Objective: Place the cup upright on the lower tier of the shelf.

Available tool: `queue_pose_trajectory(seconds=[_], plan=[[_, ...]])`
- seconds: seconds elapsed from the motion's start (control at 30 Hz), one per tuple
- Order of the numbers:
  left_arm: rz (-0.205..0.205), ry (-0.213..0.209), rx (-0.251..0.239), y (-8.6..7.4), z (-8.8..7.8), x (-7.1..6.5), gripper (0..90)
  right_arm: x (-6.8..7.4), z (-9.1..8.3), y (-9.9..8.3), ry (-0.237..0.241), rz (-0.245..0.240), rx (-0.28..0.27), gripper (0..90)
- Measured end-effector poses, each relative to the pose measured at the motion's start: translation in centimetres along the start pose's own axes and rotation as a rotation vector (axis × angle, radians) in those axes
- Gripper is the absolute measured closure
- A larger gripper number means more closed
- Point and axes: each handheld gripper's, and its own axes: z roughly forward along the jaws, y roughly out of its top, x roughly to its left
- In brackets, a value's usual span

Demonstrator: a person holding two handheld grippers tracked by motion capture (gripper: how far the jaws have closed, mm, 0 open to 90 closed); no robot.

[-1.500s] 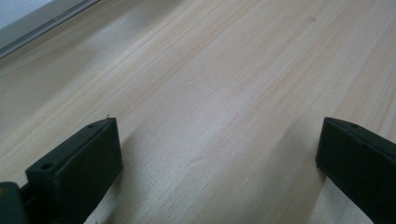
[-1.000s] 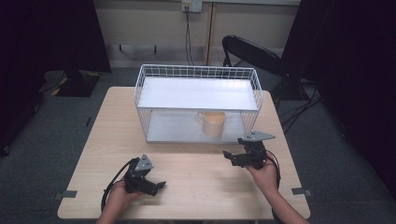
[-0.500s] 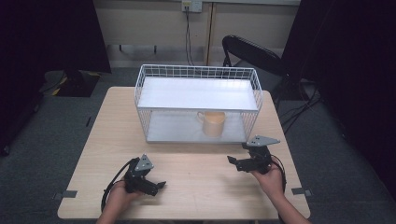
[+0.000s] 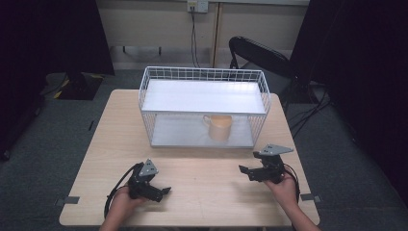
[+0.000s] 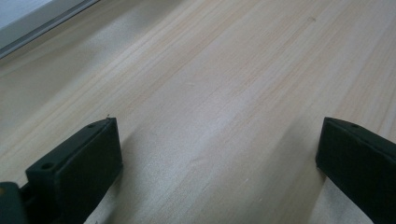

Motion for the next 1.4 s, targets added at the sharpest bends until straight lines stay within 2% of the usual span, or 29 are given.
queue_pose_trajectory(seconds=[1.07,1.4], plan=[[0.0,0.0,0.0,0.0,0.0,0.0,0.0,-1.0,-1.7,-3.3,0.008,-0.016,0.034,14.6],[0.0,0.0,0.0,0.0,0.0,0.0,0.0,-1.2,-1.6,-4.5,0.004,-0.037,0.055,14.6]])
